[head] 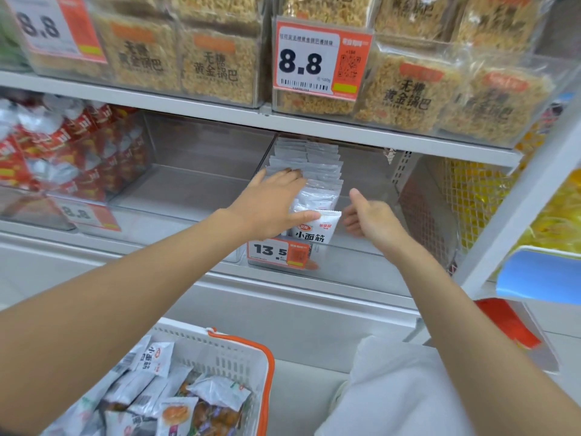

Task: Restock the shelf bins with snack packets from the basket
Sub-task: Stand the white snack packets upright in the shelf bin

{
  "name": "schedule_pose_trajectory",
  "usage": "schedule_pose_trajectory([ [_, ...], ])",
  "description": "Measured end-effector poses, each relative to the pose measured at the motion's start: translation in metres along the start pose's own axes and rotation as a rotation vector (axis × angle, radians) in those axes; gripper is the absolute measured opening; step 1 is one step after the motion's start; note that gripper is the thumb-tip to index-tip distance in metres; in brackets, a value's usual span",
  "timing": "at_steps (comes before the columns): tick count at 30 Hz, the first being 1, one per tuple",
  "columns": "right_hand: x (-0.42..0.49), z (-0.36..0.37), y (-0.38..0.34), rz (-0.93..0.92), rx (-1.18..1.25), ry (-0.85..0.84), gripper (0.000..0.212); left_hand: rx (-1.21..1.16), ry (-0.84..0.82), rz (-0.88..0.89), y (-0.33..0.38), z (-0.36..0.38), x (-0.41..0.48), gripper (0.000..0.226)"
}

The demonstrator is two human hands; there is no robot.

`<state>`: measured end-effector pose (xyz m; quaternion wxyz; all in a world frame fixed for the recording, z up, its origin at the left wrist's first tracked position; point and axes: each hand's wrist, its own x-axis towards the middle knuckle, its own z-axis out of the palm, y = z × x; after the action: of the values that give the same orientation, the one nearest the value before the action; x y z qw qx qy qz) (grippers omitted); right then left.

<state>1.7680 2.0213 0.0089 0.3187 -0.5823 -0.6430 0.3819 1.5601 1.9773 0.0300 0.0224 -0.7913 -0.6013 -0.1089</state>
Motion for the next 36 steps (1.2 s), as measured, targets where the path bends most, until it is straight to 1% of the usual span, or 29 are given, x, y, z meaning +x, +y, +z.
schedule_pose_trajectory([
  [1,-0.010,0.003,-0.003,-0.122,-0.021,0.159,0.043,0.002,0.083,-0.001,0.000,-0.001,-0.007,0.073],
  [2,-0.022,0.007,-0.007,-0.244,-0.042,0.276,0.033,0.007,0.172,-0.004,-0.001,-0.002,-0.015,0.064],
  [3,-0.035,0.012,-0.011,-0.363,-0.055,0.344,0.026,0.013,0.258,-0.007,-0.001,-0.002,-0.024,0.053],
  [5,-0.059,0.029,-0.016,-0.544,-0.070,0.360,0.018,0.001,0.384,-0.033,-0.002,-0.003,-0.045,0.028],
  [7,-0.077,0.055,-0.014,-0.630,-0.131,0.280,0.017,-0.092,0.393,-0.136,-0.005,-0.003,-0.072,0.011],
  [8,-0.083,0.069,-0.011,-0.647,-0.175,0.223,0.017,-0.145,0.356,-0.206,-0.009,-0.001,-0.086,0.008],
  [10,-0.090,0.095,-0.003,-0.667,-0.245,0.111,0.019,-0.196,0.255,-0.318,-0.019,0.009,-0.116,0.008],
  [13,-0.098,0.130,0.009,-0.673,-0.353,-0.081,0.019,-0.263,0.039,-0.439,-0.044,0.037,-0.162,0.007],
  [16,-0.104,0.168,0.022,-0.619,-0.587,-0.376,0.016,-0.273,-0.206,-0.536,-0.071,0.068,-0.203,0.003],
  [20,-0.113,0.221,0.055,-0.553,-0.932,-0.824,0.019,-0.235,-0.454,-0.608,-0.099,0.104,-0.244,0.010],
  [22,-0.118,0.245,0.080,-0.502,-1.050,-0.976,0.021,-0.166,-0.575,-0.592,-0.107,0.114,-0.251,0.010],
  [23,-0.121,0.255,0.092,-0.478,-1.105,-1.027,0.020,-0.133,-0.609,-0.589,-0.109,0.119,-0.252,0.018],
  [24,-0.123,0.263,0.104,-0.452,-1.164,-1.057,0.020,-0.105,-0.618,-0.592,-0.110,0.121,-0.253,0.023],
  [26,-0.128,0.278,0.129,-0.384,-1.259,-1.094,0.026,-0.052,-0.622,-0.572,-0.111,0.126,-0.252,0.026],
  [29,-0.137,0.300,0.163,-0.286,-1.366,-1.060,0.030,-0.021,-0.670,-0.510,-0.104,0.129,-0.251,0.029],
  [31,-0.141,0.312,0.174,-0.294,-1.427,-1.020,0.029,-0.039,-0.700,-0.496,-0.096,0.128,-0.247,0.030],
  [33,-0.142,0.319,0.176,-0.332,-1.450,-1.023,0.029,-0.066,-0.712,-0.487,-0.091,0.129,-0.245,0.030],
  [36,-0.141,0.324,0.168,-0.384,-1.381,-0.929,0.028,-0.072,-0.725,-0.495,-0.089,0.131,-0.244,0.027],
])
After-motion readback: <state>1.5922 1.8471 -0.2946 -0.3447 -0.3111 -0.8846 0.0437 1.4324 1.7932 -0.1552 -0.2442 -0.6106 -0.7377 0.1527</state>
